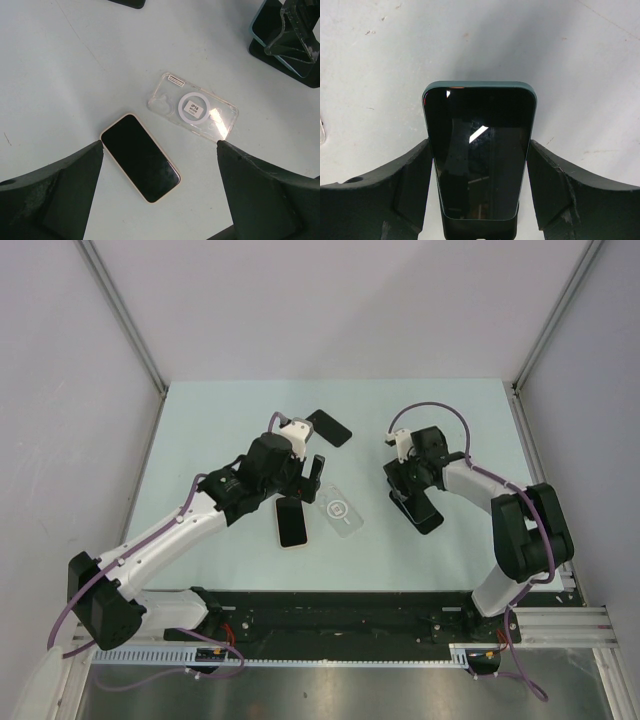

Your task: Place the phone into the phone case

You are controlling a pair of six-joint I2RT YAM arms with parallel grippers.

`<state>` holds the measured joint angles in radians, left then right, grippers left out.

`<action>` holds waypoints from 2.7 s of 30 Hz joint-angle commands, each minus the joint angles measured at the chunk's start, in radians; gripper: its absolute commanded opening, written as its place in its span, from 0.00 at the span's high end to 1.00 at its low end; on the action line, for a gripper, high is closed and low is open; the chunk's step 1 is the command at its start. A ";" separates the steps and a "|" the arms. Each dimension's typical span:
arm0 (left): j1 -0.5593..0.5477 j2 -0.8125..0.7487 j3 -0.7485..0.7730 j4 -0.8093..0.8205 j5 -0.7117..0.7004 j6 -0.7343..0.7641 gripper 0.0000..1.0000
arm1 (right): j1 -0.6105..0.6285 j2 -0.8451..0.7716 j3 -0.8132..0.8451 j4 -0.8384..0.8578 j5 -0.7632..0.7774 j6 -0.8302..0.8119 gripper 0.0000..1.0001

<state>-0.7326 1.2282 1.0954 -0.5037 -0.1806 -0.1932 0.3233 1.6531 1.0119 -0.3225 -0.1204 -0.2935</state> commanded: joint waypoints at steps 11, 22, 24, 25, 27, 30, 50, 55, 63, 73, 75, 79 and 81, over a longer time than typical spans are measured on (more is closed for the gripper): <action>-0.002 -0.038 -0.005 0.010 -0.011 0.000 0.00 | -0.003 -0.070 -0.015 -0.044 0.051 0.039 0.48; -0.001 -0.036 -0.011 0.011 -0.017 -0.005 0.01 | -0.001 -0.046 -0.044 -0.043 0.051 0.060 0.45; -0.002 -0.036 -0.012 0.011 -0.019 -0.006 0.01 | 0.002 -0.050 -0.048 -0.039 0.042 0.053 0.42; -0.002 -0.035 -0.012 0.011 -0.019 -0.006 0.00 | 0.003 -0.056 -0.050 -0.039 0.039 0.050 0.41; -0.002 -0.032 -0.014 0.011 -0.019 -0.006 0.01 | 0.005 -0.062 -0.056 -0.041 0.033 0.044 0.38; -0.001 -0.027 -0.012 0.011 -0.020 -0.008 0.00 | 0.007 -0.070 -0.064 -0.044 0.034 0.037 0.35; -0.002 -0.018 -0.014 0.011 -0.023 -0.012 0.01 | -0.058 -0.179 -0.001 -0.072 -0.031 0.120 0.61; -0.004 -0.019 -0.015 0.011 -0.025 -0.015 0.01 | -0.059 -0.177 0.085 -0.254 -0.012 0.106 0.61; -0.004 -0.019 -0.014 0.013 -0.019 -0.017 0.01 | -0.073 -0.171 0.099 -0.329 0.059 0.126 0.61; -0.004 -0.024 -0.015 0.011 -0.022 -0.018 0.01 | -0.066 -0.095 0.097 -0.296 0.079 0.091 0.58; -0.002 -0.026 -0.017 0.011 -0.023 -0.018 0.01 | -0.064 -0.072 0.097 -0.287 0.068 0.083 0.58; -0.004 -0.022 -0.017 0.011 -0.020 -0.018 0.01 | -0.064 -0.049 0.096 -0.257 0.073 0.065 0.57; -0.004 -0.019 -0.015 0.011 -0.022 -0.018 0.01 | -0.061 -0.042 0.096 -0.245 0.067 0.059 0.57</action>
<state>-0.7326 1.2213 1.0790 -0.5034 -0.1825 -0.1940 0.2558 1.6039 1.0702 -0.6186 -0.0525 -0.2035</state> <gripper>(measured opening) 0.990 0.723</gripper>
